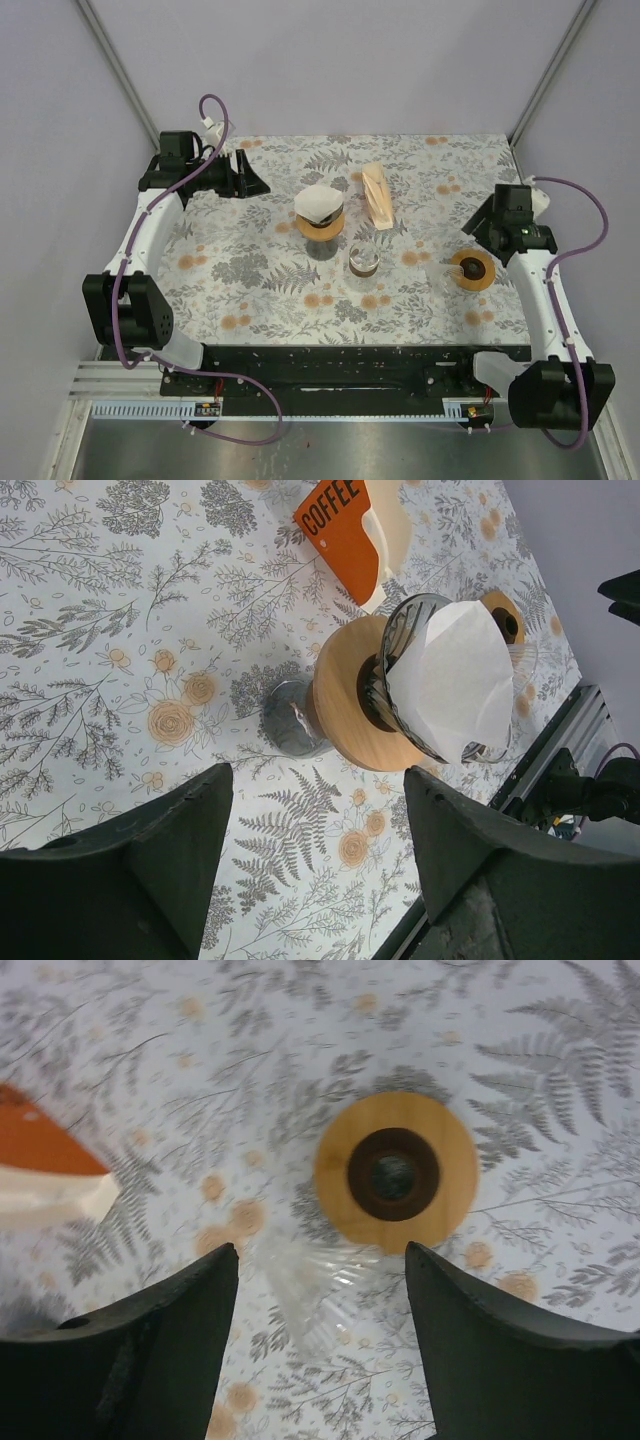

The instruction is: Place the coffee filter in the dripper

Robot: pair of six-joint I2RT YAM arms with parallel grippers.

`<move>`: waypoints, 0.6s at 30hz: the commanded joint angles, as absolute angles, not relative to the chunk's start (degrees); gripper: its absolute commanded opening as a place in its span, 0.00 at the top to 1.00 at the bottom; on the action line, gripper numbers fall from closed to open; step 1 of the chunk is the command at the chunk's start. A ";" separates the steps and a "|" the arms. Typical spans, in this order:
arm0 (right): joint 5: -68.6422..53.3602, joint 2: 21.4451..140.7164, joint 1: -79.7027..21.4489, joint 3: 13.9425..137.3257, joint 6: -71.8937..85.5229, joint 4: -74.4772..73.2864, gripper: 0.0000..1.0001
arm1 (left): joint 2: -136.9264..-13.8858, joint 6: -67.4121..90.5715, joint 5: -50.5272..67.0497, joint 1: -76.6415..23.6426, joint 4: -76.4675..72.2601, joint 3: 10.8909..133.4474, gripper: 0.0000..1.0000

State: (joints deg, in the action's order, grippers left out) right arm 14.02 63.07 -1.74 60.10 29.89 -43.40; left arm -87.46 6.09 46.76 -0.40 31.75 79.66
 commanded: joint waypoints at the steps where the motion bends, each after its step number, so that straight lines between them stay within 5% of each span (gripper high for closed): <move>1: 16.87 65.20 6.40 55.82 34.19 -39.46 0.28 | -84.03 5.98 48.69 -0.09 28.57 78.75 0.27; 18: 10.29 73.65 13.18 44.22 35.51 -32.18 0.31 | -84.02 6.50 49.57 1.41 27.86 78.49 0.27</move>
State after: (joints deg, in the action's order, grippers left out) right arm 13.17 72.60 12.51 45.67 34.35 -36.80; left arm -85.54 6.11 47.64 1.23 30.26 78.22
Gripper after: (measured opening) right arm 0.696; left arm 0.730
